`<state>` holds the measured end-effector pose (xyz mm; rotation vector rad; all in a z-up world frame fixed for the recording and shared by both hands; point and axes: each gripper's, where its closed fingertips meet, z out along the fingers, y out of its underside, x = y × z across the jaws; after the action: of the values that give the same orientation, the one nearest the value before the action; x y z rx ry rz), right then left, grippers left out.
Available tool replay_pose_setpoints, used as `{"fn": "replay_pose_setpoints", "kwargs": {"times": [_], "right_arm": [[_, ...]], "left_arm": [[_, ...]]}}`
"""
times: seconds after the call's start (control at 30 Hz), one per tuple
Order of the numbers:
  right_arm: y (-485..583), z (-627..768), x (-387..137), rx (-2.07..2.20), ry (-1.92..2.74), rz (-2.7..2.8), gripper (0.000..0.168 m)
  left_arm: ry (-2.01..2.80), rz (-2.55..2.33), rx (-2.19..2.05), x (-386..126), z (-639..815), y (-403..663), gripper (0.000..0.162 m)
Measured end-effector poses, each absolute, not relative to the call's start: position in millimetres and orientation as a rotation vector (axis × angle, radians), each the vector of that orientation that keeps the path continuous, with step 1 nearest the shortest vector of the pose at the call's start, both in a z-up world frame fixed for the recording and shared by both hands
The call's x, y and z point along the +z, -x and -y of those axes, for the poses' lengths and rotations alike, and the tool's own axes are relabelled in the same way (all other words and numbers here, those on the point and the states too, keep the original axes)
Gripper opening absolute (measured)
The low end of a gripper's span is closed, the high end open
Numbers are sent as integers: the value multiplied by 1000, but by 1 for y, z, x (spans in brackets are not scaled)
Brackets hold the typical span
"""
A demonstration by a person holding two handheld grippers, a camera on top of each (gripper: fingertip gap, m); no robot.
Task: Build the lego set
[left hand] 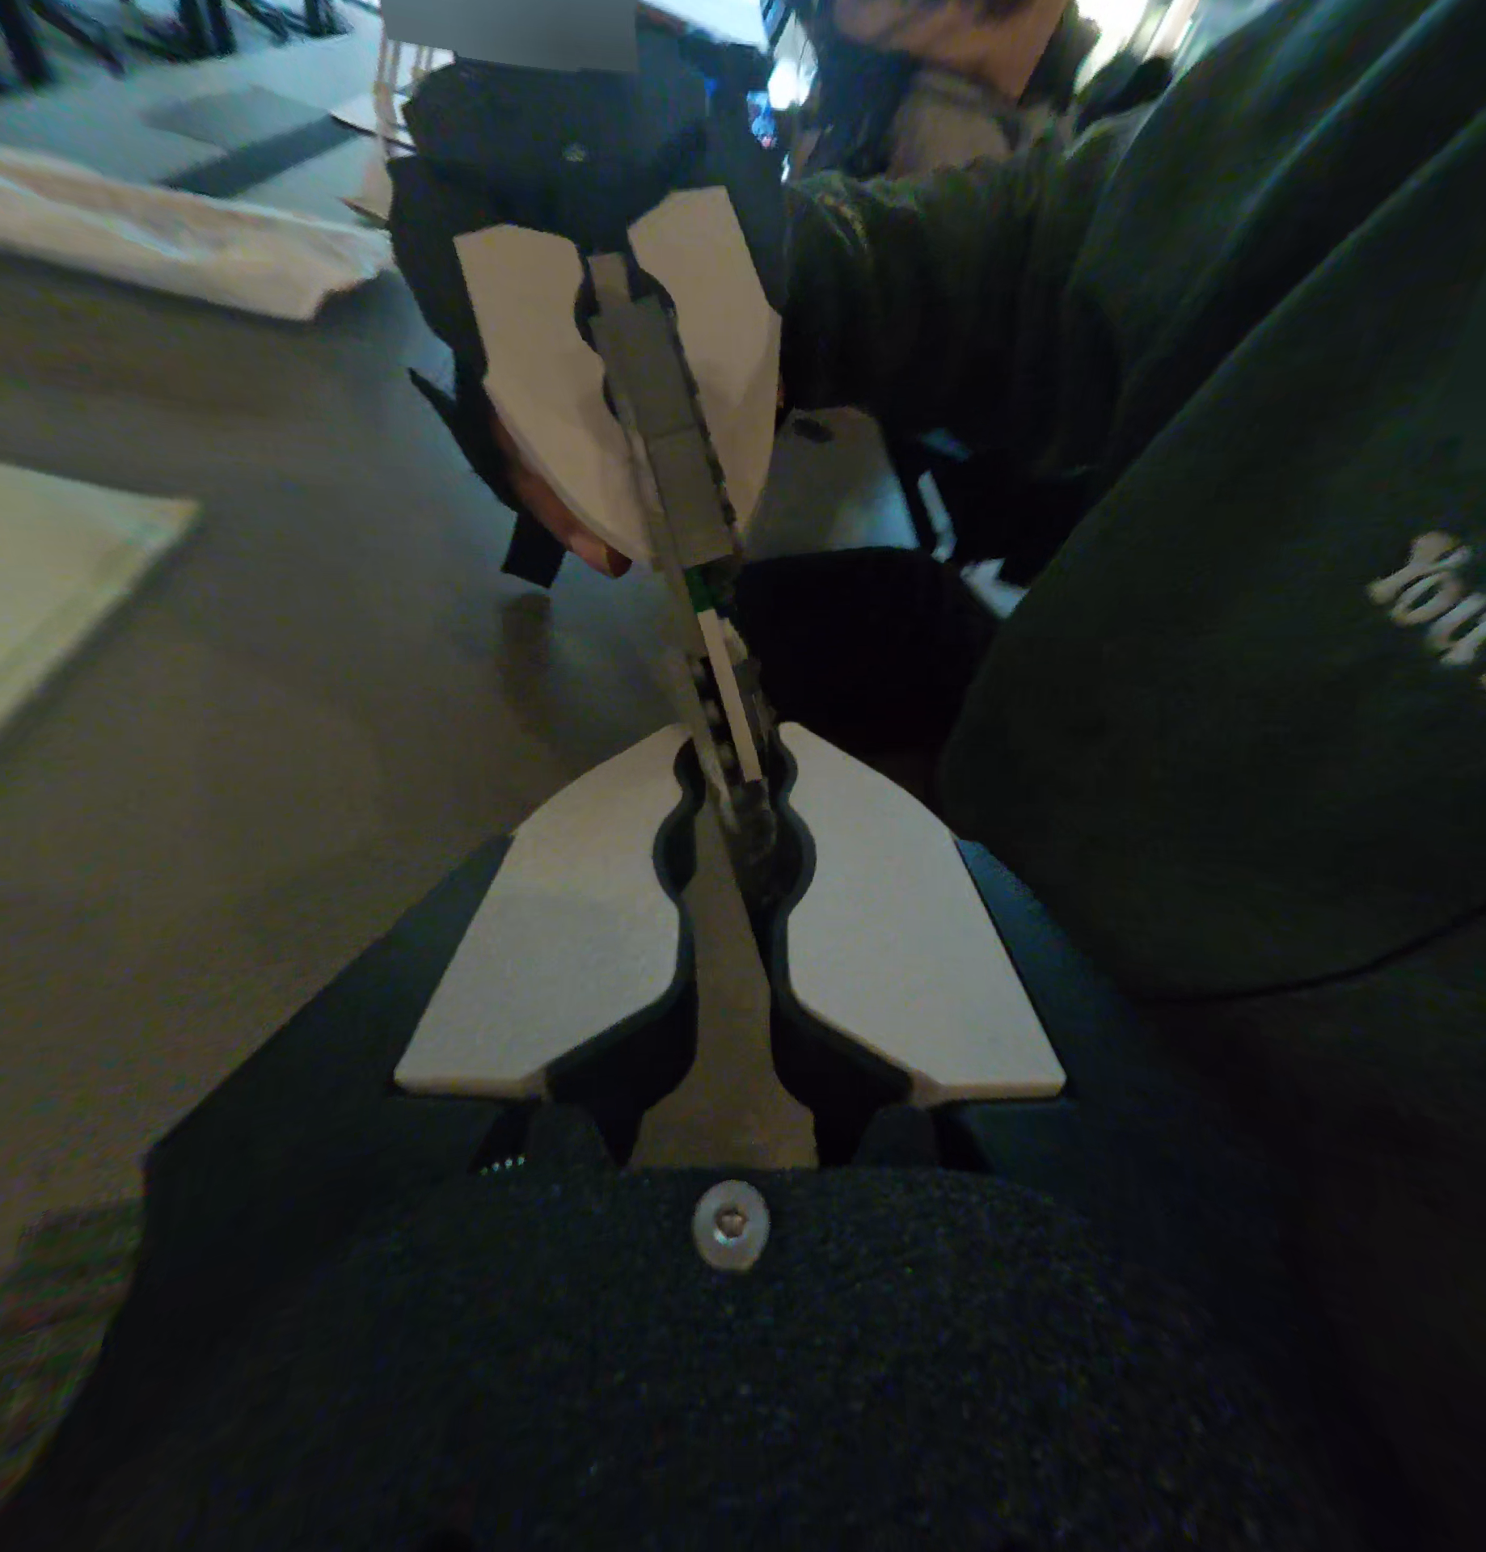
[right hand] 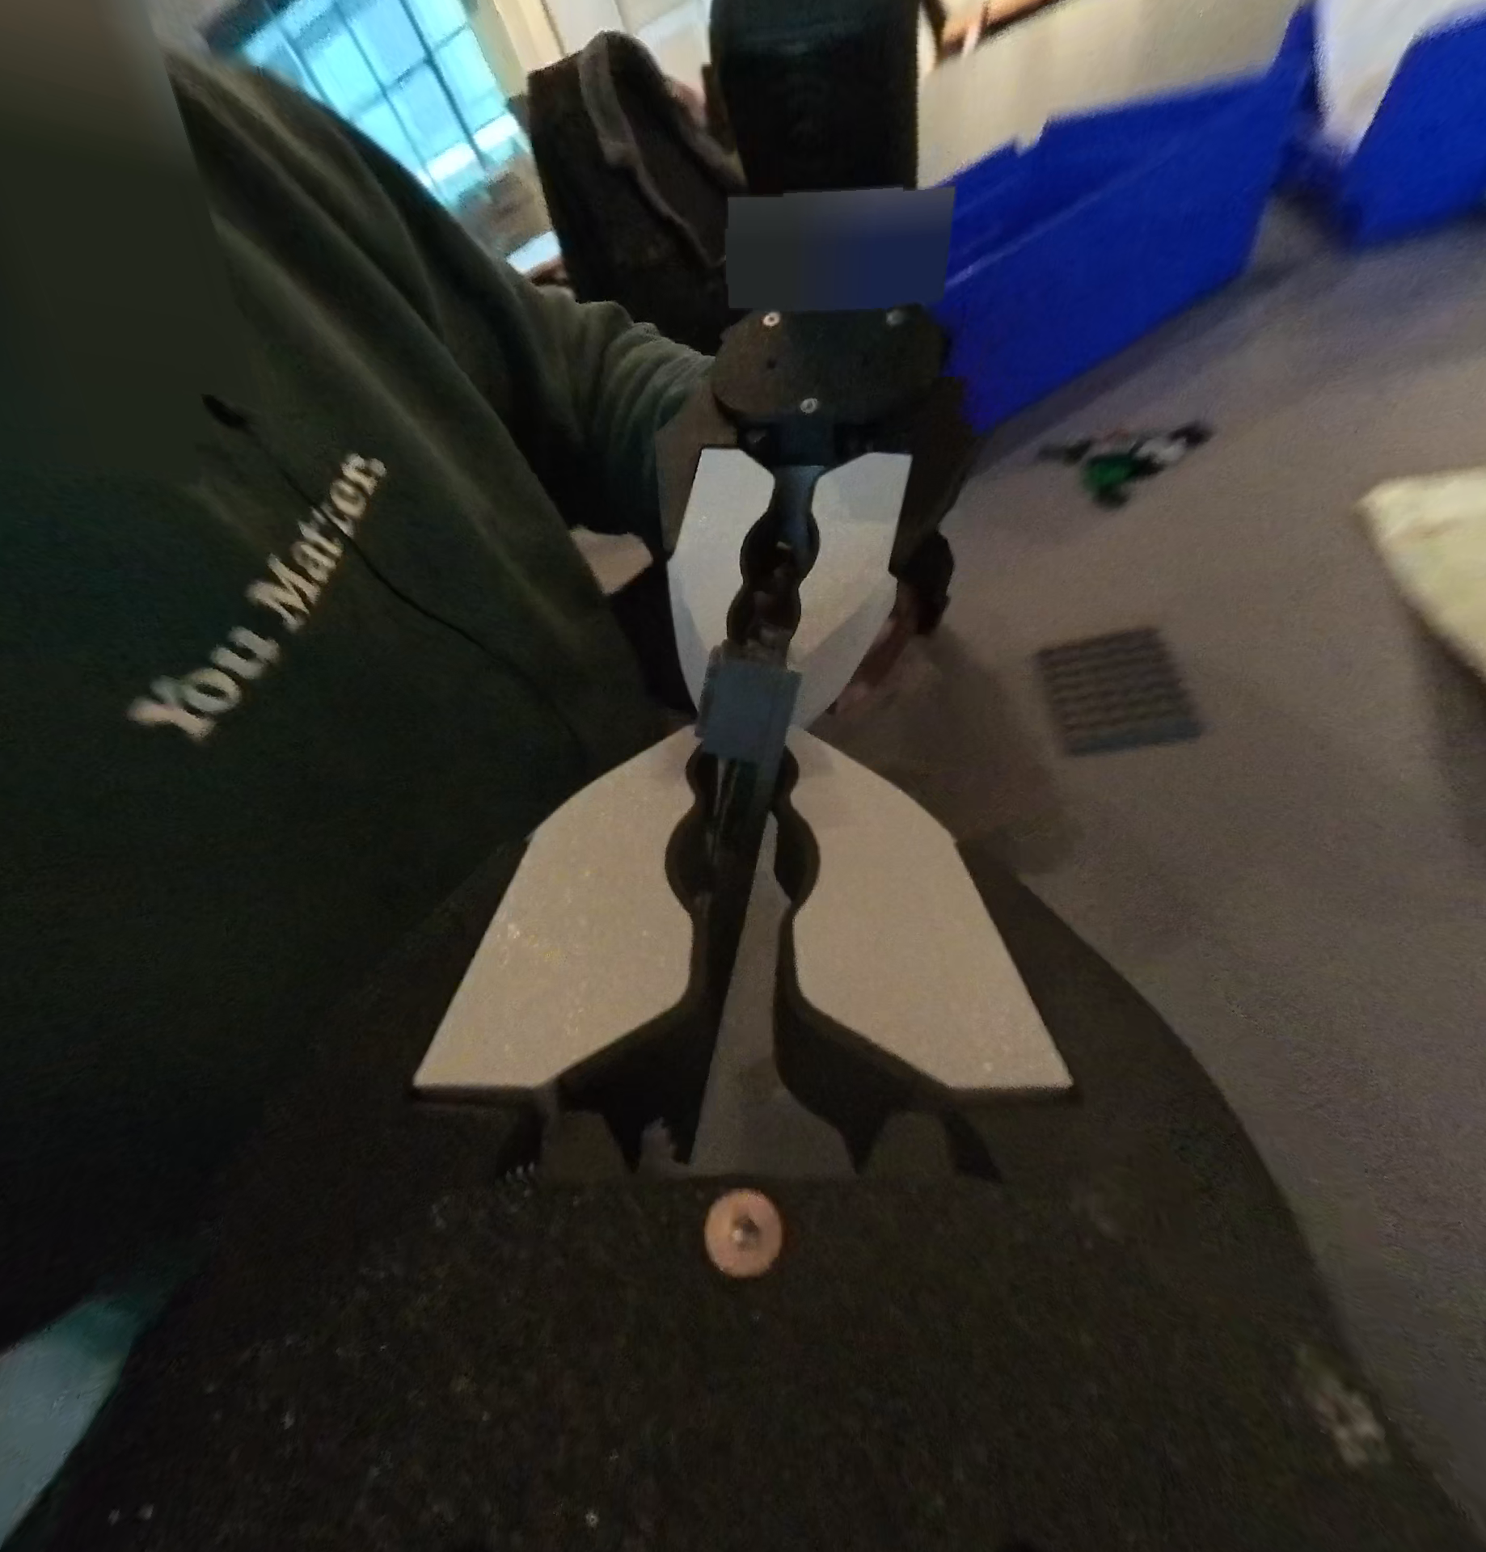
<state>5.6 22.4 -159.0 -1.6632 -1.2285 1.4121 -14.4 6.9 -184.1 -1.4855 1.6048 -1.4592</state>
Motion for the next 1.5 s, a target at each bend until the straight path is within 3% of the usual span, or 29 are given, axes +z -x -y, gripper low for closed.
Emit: {"fn": "replay_pose_setpoints", "kwargs": {"times": [0.63, 1.5], "right_arm": [[-2, -11, -174, 1610, 1838, 1262, 10], [3, -3, -177, 1534, 1838, 1390, 11]], "left_arm": [[1599, -1518, -1710, -200, 14, 17, 13], [1584, -1708, -1583, -211, 21, 21, 9]]}}
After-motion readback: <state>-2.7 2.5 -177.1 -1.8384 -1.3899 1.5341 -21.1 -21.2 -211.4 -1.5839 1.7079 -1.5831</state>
